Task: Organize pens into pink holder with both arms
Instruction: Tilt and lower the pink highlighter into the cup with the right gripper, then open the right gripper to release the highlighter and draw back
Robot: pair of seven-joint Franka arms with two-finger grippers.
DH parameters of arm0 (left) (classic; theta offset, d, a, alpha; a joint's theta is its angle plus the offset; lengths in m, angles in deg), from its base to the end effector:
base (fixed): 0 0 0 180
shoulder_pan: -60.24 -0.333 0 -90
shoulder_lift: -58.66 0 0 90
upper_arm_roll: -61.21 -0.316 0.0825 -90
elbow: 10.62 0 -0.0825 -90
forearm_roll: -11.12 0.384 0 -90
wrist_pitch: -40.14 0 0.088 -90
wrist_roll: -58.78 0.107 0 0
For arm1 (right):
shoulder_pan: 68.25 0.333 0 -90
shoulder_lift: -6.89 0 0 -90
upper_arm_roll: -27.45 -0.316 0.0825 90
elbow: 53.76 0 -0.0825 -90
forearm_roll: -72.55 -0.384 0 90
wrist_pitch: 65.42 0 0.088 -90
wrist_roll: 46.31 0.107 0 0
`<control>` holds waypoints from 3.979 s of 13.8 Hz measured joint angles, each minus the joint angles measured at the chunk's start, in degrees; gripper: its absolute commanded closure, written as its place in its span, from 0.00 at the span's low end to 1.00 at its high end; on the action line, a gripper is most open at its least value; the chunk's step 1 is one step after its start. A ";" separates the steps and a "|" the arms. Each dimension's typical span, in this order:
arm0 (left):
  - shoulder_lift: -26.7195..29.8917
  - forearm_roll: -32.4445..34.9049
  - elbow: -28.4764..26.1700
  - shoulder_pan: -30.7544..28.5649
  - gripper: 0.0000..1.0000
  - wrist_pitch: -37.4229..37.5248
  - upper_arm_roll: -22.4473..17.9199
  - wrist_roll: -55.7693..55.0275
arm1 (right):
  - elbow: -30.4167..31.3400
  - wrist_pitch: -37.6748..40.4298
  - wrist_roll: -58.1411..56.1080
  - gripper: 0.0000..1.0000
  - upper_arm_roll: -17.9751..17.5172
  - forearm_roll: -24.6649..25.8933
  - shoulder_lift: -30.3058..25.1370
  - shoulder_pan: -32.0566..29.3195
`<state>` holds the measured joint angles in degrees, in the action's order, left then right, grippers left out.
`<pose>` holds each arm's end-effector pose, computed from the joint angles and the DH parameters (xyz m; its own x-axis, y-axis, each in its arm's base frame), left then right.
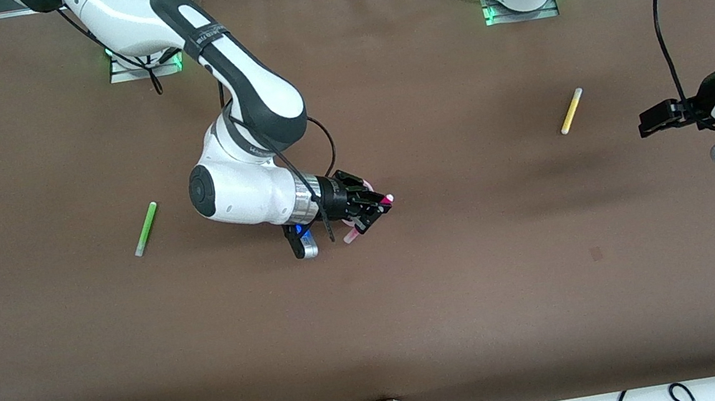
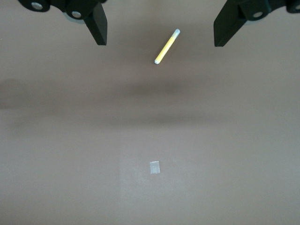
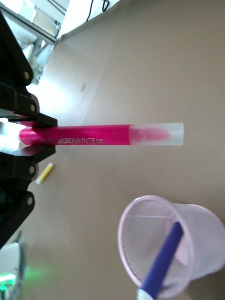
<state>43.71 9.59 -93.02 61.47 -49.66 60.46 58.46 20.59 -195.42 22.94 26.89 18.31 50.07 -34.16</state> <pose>0.6258 -0.0091 0.5321 0.9913 -0.0028 -0.1315 0.0001 -0.9997 0.0224 0.6220 0.4525 0.3267 0.3716 -0.6264 -0.6852 -0.9267 -0.2944 -0.2335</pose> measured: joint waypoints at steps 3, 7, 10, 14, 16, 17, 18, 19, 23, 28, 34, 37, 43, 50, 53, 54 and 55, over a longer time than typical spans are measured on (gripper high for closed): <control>0.87 0.00 -1.28 1.81 0.00 -0.41 -0.87 0.17 | 0.24 0.41 0.01 1.00 0.07 -1.97 1.04 -0.27; 1.07 0.00 -1.82 1.84 0.00 -0.73 -1.46 0.58 | 1.38 1.79 0.06 1.00 0.13 -4.87 1.72 -0.41; 1.07 0.00 -1.97 1.88 0.00 -0.74 -1.46 0.65 | 1.51 4.27 1.23 1.00 0.15 -5.72 2.10 -0.74; 1.07 0.00 -1.99 1.88 0.00 -0.81 -1.46 0.69 | 1.44 4.82 4.18 1.00 0.08 -5.72 2.08 -0.29; 1.07 0.00 -2.03 1.88 0.00 -0.81 -1.46 0.69 | 1.44 4.92 5.44 1.00 0.07 -5.71 2.08 0.09; 1.07 0.00 -2.06 1.88 0.00 -0.82 -1.46 0.69 | 1.53 5.12 5.74 1.00 0.07 -5.71 2.08 0.19; 1.07 0.00 -2.10 1.89 0.00 -0.81 -1.46 0.69 | 1.78 5.33 5.89 1.00 0.07 -5.71 2.08 0.23; 1.07 0.00 -2.15 1.90 0.00 -0.81 -1.46 0.69 | 2.09 5.47 5.95 1.00 0.07 -5.71 2.08 0.26; 1.07 0.00 -2.35 1.95 0.00 -0.82 -1.46 0.69 | 3.04 5.52 5.96 1.00 0.07 -5.71 2.09 0.36; 1.07 0.00 -2.49 2.03 0.00 -0.85 -1.45 0.69 | 3.08 5.52 5.96 0.96 0.07 -5.71 2.09 0.37; 1.07 0.00 -2.69 2.09 0.00 -0.93 -1.45 0.69 | 4.78 5.52 5.95 0.74 0.07 -5.10 2.10 0.37; 1.07 0.00 -2.72 2.10 0.00 -0.94 -1.45 0.69 | 4.96 5.51 5.95 0.00 0.08 -4.68 2.10 0.38; 1.07 0.00 -2.73 2.11 0.00 -0.95 -1.45 0.69 | 4.90 5.50 5.93 0.00 0.19 -1.57 1.92 0.38; 1.08 0.00 -2.78 2.13 0.00 -0.97 -1.45 0.69 | 4.22 8.50 5.97 0.00 2.11 21.25 -3.95 0.23; 1.08 0.00 -2.80 2.14 0.00 -0.99 -1.45 0.69 | 4.01 13.58 4.29 0.00 5.39 29.29 -8.74 0.13; 1.09 0.00 -2.82 2.14 0.00 -0.99 -1.45 0.69 | 3.94 15.37 2.07 0.00 6.74 30.71 -10.40 0.04; 1.09 0.00 -2.83 2.14 0.00 -1.00 -1.45 0.69 | 3.91 17.58 -0.78 0.00 8.40 31.43 -12.05 0.01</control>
<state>44.80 9.59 -95.84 63.60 -50.65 59.01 59.15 24.50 -177.84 22.17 35.30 49.74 38.01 -34.16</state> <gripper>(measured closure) 0.000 0.000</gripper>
